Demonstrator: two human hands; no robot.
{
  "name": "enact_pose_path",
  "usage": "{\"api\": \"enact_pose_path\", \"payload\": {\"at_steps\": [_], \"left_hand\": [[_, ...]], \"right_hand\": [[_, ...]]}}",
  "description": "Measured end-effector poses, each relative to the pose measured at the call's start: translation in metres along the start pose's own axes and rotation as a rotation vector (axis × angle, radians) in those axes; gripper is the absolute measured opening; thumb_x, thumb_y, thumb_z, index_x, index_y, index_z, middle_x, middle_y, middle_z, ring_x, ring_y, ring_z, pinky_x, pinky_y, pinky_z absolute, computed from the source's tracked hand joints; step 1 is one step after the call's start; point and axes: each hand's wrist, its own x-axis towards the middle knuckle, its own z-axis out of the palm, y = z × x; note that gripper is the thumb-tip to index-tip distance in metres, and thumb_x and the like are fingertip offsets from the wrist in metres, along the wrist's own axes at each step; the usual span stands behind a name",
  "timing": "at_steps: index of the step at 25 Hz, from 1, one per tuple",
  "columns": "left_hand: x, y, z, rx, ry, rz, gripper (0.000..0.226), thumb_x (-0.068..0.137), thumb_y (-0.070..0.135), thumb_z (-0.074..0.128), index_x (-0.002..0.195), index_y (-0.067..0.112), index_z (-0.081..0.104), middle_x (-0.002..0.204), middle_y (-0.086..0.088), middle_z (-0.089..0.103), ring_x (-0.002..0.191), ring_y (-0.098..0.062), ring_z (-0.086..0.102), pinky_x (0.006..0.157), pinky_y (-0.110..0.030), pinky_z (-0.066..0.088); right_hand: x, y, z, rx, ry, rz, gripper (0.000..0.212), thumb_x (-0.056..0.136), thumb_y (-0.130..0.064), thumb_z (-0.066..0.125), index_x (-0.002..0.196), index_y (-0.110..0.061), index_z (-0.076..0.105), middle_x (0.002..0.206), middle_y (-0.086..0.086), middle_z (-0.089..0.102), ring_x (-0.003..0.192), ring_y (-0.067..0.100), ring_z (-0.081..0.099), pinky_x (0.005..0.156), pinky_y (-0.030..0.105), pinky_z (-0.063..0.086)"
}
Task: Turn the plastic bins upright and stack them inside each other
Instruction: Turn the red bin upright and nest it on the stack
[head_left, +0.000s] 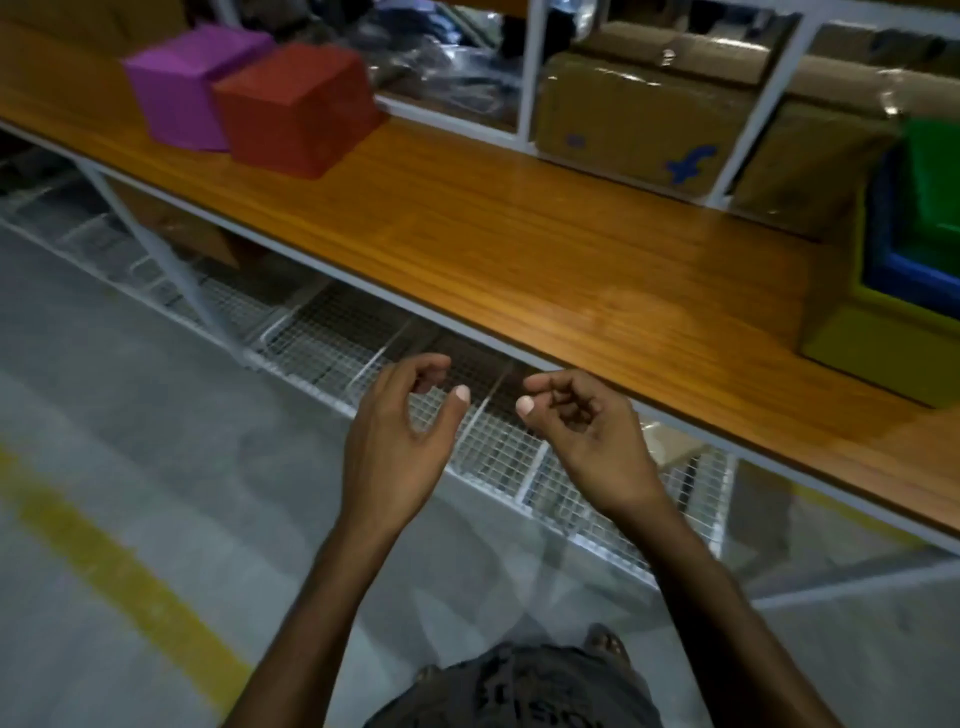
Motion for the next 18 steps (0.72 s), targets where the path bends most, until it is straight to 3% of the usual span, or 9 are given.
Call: {"api": "enact_pose_path", "payload": {"at_steps": [4,9,12,18], "left_hand": [[0.02,-0.032,-0.065,0.02,0.054,-0.027,0.027,0.092,0.048,0.064,0.118,0.042,0.059,0.116,0.02,0.062,0.112,-0.001,0.059,0.087,-0.025,0.051],[0.053,-0.081,-0.118,0.011,0.1,-0.099,0.028,0.092,0.048,0.066,0.119,0.044,0.059,0.118,0.024,0.062,0.111,0.003,0.059,0.08,-0.016,0.046],[0.091,-0.114,-0.146,0.016,0.156,-0.117,0.025,0.093,0.047,0.067,0.117,0.043,0.06,0.115,0.023,0.064,0.109,0.0,0.061,0.079,-0.016,0.047],[0.202,-0.17,-0.2,0.02,0.213,-0.141,0.026,0.093,0.034,0.07,0.118,0.038,0.063,0.113,0.018,0.067,0.107,-0.003,0.063,0.085,-0.027,0.054]], "right_hand": [[0.021,-0.023,0.075,0.038,-0.089,-0.023,0.018,0.09,-0.026,0.077,0.107,-0.021,0.073,0.095,0.005,0.072,0.089,0.022,0.067,0.079,0.027,0.057],[0.069,-0.033,0.154,0.033,-0.22,-0.029,0.017,0.09,-0.028,0.075,0.107,-0.027,0.072,0.094,-0.004,0.072,0.09,0.017,0.067,0.08,0.024,0.056],[0.113,-0.034,0.201,0.06,-0.256,-0.031,0.017,0.09,-0.031,0.075,0.107,-0.029,0.072,0.096,-0.003,0.072,0.095,0.02,0.068,0.088,0.034,0.059],[0.227,-0.048,0.286,0.097,-0.286,-0.085,0.019,0.09,-0.031,0.075,0.107,-0.024,0.073,0.09,-0.008,0.07,0.084,0.008,0.064,0.078,0.023,0.054]]}}
